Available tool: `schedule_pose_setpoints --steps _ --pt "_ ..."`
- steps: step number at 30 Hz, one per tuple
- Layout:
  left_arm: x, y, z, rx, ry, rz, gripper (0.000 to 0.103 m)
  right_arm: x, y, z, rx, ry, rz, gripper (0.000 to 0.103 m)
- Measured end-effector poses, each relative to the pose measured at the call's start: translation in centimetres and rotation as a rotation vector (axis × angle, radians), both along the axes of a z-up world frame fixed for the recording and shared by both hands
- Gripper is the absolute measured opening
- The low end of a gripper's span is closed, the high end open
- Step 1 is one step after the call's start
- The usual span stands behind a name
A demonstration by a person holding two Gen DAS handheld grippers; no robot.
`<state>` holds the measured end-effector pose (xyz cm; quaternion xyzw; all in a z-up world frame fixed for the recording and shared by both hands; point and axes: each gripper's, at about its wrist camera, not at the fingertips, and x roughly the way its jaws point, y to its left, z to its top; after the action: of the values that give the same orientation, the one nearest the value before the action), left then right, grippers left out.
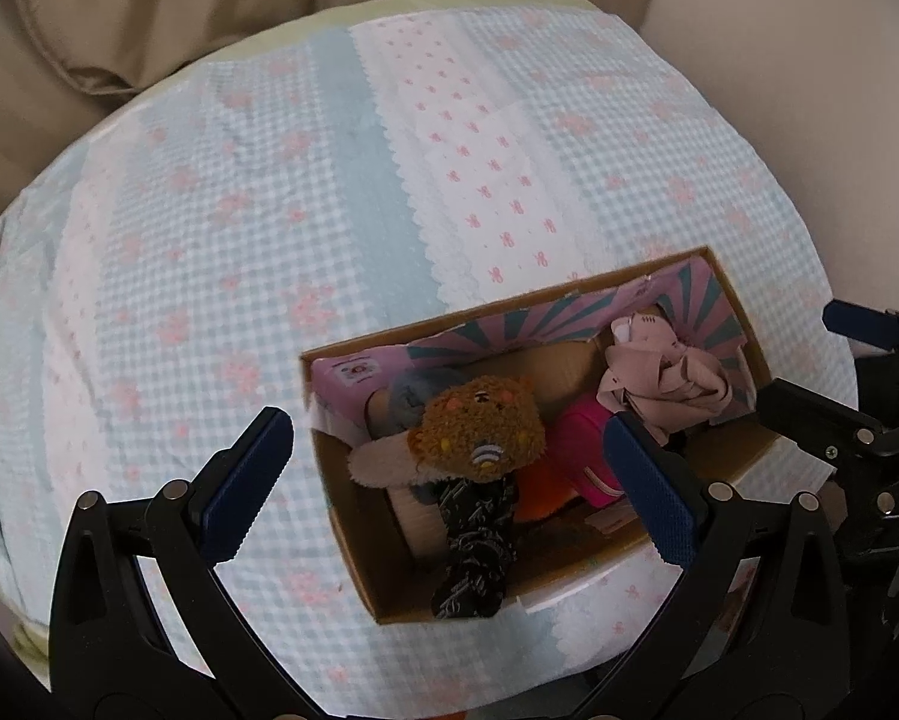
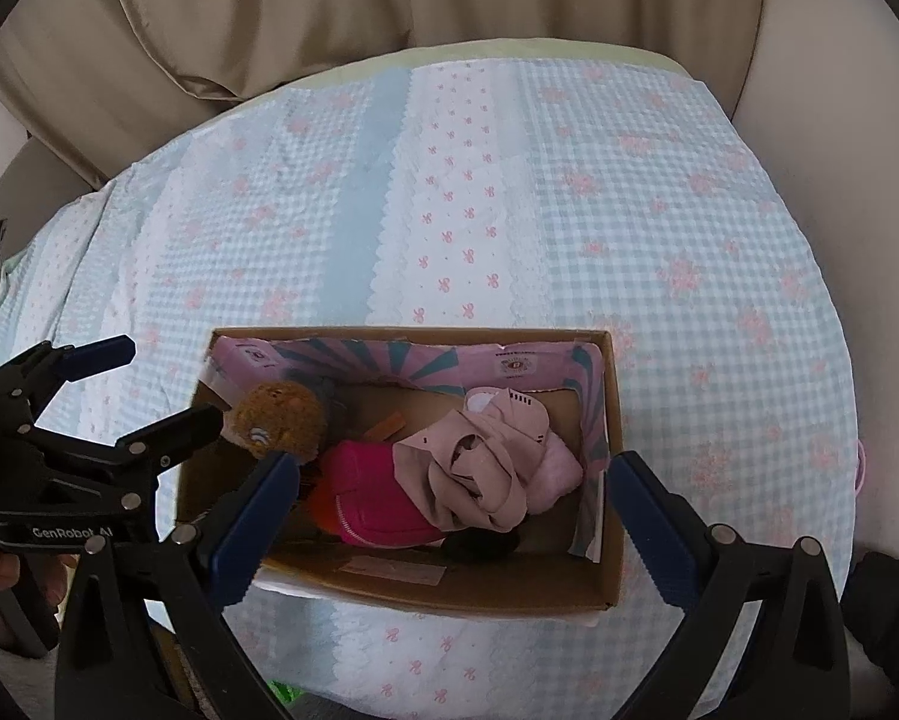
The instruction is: Organize soft objects
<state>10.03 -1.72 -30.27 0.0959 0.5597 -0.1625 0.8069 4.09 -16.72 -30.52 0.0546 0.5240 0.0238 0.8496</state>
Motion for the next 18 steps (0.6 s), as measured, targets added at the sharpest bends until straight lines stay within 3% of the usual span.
schedule_pose_setpoints --steps 8,15,18 --pt "-1.0 2.6 6.5 -0.055 -0.047 0.125 0.103 -1.4 -1.1 6.7 0.029 -0.056 -0.018 0.103" --pt "-3.9 3.0 16.1 -0.109 -0.2 0.202 0.103 -3.4 -2.0 15.8 0.0 -0.186 -0.021 0.103" --pt "-5.7 2.8 20.7 -0.121 -0.308 0.23 0.103 -4.7 -2.1 19.6 -0.025 -0.261 -0.027 0.103"
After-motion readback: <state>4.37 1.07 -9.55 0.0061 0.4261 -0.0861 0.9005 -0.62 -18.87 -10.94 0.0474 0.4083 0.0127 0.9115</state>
